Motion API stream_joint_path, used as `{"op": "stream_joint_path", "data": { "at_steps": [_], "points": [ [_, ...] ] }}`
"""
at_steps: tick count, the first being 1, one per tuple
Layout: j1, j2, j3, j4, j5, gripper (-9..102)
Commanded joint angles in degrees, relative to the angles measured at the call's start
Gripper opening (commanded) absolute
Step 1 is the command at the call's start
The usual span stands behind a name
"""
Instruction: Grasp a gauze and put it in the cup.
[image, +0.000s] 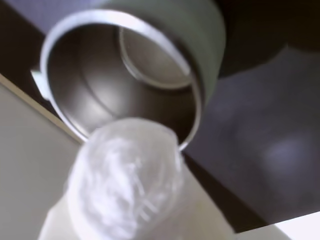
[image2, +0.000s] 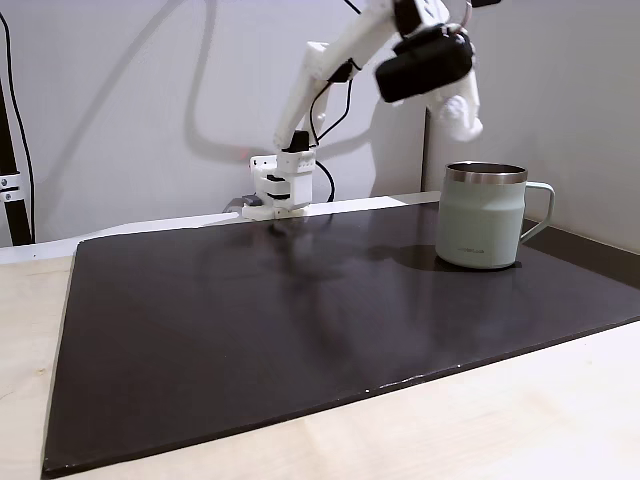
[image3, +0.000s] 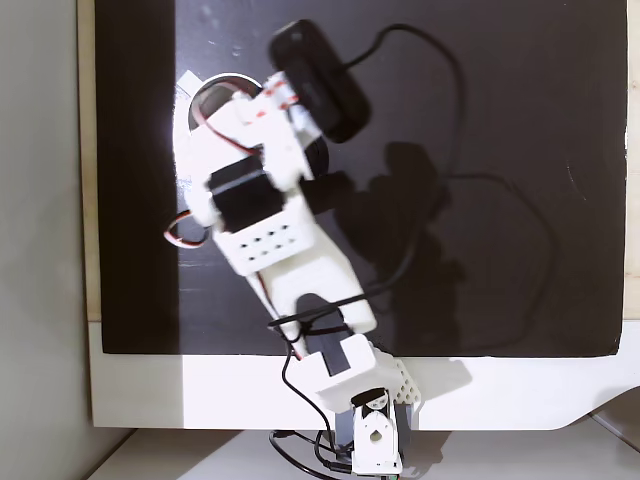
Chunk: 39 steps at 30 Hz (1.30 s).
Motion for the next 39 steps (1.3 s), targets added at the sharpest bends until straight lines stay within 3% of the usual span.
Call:
{"op": "stream_joint_path", "data": {
  "at_steps": [1, 18, 27, 39],
  "points": [
    [-2.72, -0.7, -3.87, -0.44, 1.05, 0],
    [-2.81, -5.98, -8.88, -0.44, 4.22, 0],
    [-1.14, -7.29, -12.22, -0.44, 6.94, 20],
    [-2.55, -7.29, -12.57, -0.26, 6.94, 23]
  ]
}}
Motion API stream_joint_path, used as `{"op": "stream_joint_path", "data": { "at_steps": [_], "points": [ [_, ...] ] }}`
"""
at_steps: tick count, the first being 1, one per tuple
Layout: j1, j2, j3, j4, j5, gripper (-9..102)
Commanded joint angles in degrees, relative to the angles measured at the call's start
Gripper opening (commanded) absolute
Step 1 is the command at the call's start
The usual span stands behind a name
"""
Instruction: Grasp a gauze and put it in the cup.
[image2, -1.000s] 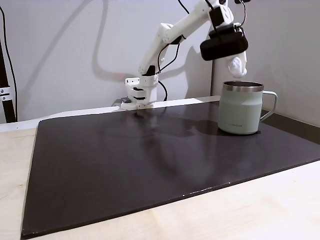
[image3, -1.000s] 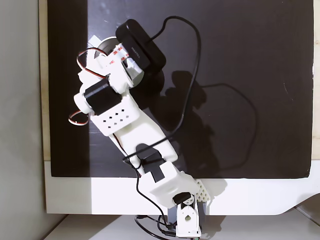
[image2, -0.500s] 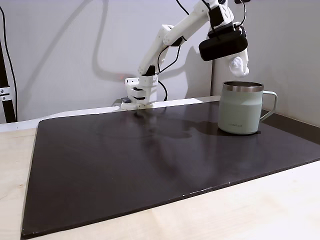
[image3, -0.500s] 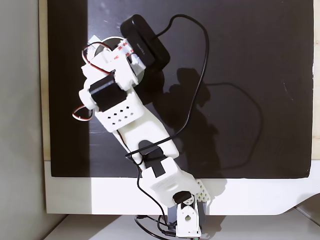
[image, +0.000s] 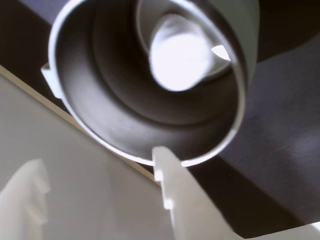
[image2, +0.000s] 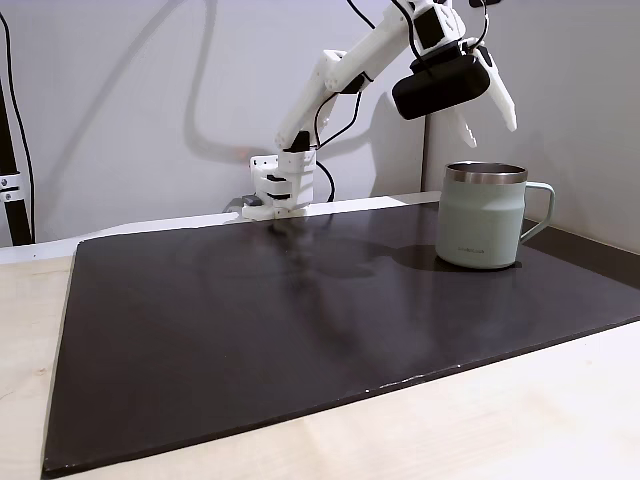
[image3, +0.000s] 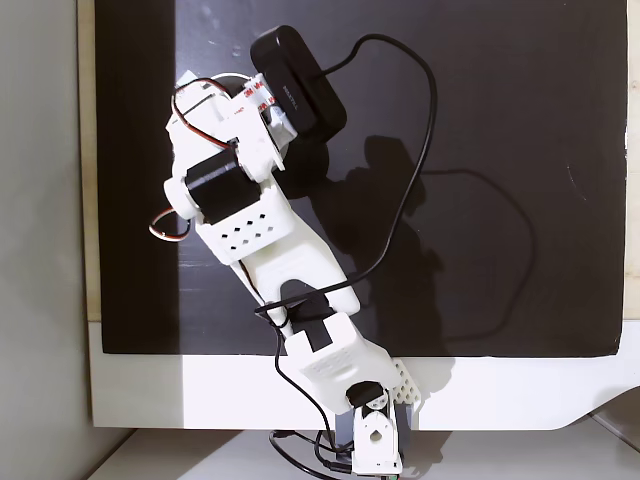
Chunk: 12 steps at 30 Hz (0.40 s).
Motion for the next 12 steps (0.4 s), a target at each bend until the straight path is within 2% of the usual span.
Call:
{"op": "stream_joint_path", "data": {
  "at_steps": [1, 12],
  "points": [
    [-0.79, 0.79, -3.16, -0.18, -0.09, 23],
    [-0.53, 0.79, -3.08, -0.09, -0.97, 23]
  ]
}}
